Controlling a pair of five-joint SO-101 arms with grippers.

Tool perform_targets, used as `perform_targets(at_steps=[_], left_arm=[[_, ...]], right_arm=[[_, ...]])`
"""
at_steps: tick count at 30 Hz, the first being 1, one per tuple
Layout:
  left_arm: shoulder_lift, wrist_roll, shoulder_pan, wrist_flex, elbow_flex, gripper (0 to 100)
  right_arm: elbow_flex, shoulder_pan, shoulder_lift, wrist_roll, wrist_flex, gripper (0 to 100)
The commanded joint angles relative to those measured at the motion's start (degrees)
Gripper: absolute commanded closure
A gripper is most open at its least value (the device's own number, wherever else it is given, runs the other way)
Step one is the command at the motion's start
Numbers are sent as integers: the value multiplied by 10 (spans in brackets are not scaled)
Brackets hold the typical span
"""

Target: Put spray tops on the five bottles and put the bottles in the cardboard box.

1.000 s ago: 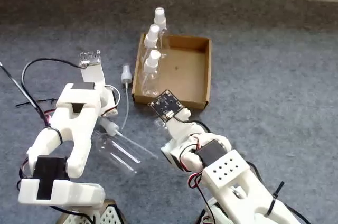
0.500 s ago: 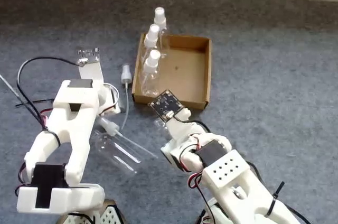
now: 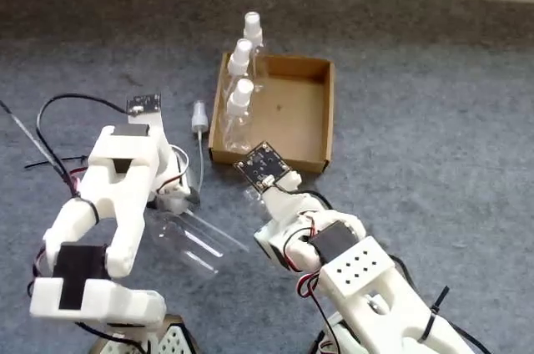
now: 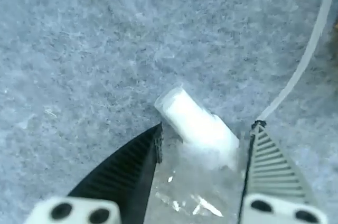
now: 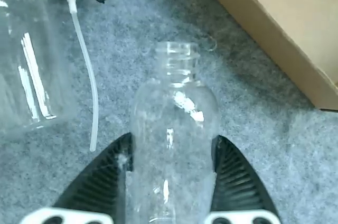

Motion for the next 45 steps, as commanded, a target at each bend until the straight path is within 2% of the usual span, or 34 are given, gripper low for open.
perform_targets(at_steps=[1,12,20,41,45], left_arm=[[39,4,3,3,-28,750],[77,1,-1,0,-108,752],[81,-2,-1,-2,-148,911],[82,-2,3,-15,-126,916],[78,-2,0,-45,-139,947]], right_arm=[[-2,5,-12,4,-11,944],[-2,5,-12,4,-11,944],[-2,5,-12,4,-11,944],[-2,5,-12,4,-11,944],[-2,5,-15,4,-11,944]])
